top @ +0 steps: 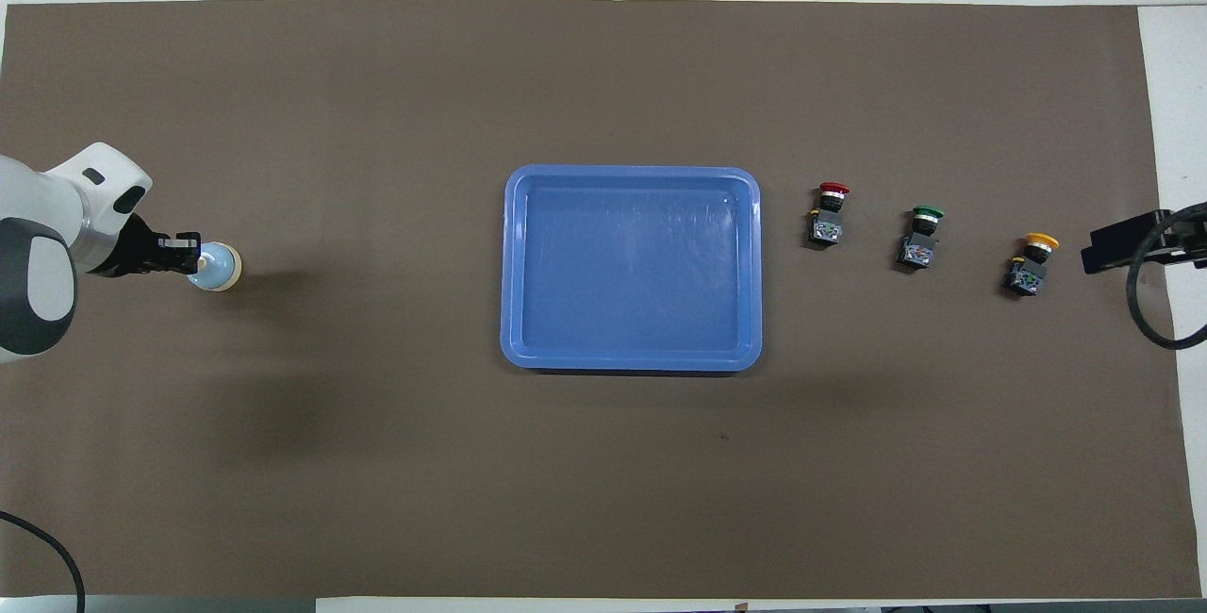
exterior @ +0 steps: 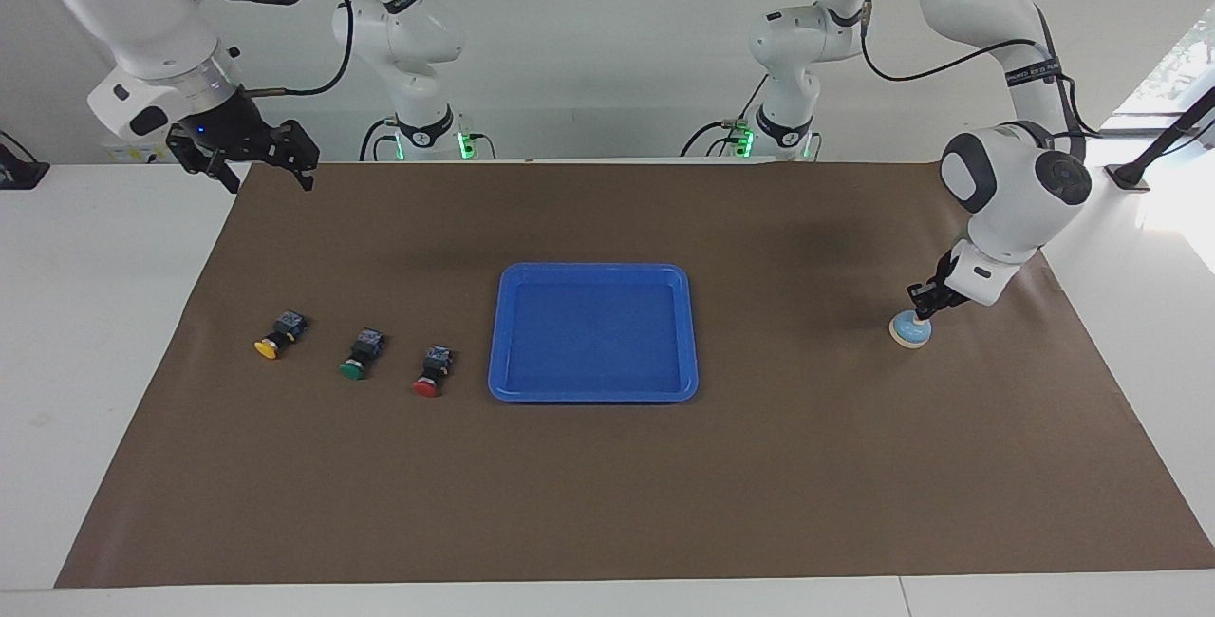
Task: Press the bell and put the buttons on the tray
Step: 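Lower the left gripper onto the bell and press it, then raise the left gripper off the bell while the right gripper reaches out, then grasp the red-capped button with the right gripper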
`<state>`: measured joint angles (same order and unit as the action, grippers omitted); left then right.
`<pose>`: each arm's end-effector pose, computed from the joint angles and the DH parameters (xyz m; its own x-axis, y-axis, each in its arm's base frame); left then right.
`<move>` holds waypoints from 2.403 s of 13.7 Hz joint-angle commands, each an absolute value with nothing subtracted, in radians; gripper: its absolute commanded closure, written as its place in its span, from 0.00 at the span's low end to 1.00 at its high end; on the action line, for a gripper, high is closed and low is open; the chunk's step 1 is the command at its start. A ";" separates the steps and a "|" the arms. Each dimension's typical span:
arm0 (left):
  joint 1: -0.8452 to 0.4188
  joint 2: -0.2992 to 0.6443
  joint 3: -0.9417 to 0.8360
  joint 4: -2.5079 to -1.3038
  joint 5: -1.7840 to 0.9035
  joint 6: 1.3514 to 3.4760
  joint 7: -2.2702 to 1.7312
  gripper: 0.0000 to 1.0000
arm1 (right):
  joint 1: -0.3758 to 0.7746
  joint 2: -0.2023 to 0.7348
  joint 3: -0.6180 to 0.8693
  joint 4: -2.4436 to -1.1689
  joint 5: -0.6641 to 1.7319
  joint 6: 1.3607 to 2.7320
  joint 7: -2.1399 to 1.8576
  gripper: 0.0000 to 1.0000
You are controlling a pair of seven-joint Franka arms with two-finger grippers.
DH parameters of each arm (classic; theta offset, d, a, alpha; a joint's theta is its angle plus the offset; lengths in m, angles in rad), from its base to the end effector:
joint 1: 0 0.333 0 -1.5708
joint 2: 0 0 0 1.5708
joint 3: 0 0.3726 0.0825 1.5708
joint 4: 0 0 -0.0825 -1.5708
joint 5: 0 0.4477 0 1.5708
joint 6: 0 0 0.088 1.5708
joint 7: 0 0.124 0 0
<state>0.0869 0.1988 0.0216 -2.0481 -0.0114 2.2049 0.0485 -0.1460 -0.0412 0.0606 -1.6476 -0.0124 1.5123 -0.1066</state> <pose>0.6344 0.0683 0.3386 0.9969 0.0664 -0.0417 0.0667 -0.9978 0.0066 0.5912 -0.0515 0.6434 0.9953 0.0206 -0.0951 0.0211 -0.9998 0.0048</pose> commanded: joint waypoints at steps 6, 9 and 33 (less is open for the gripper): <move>0.094 0.210 0.017 -1.992 0.000 2.154 0.060 1.00 | -0.153 -0.057 0.071 -1.661 -0.015 1.511 -0.135 0.00; 0.077 0.196 0.012 -1.814 -0.002 1.894 0.051 0.94 | -0.155 -0.057 0.071 -1.661 -0.015 1.511 -0.140 0.00; -0.011 0.005 -0.046 -1.677 -0.038 1.543 -0.008 0.00 | 0.083 0.391 0.075 -1.798 -0.044 2.209 0.267 0.00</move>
<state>-0.0206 0.0014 -0.0352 -1.6960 -0.0246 1.5709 0.0074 0.0887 0.3681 0.0694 -1.8113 -0.0257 2.1913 0.2478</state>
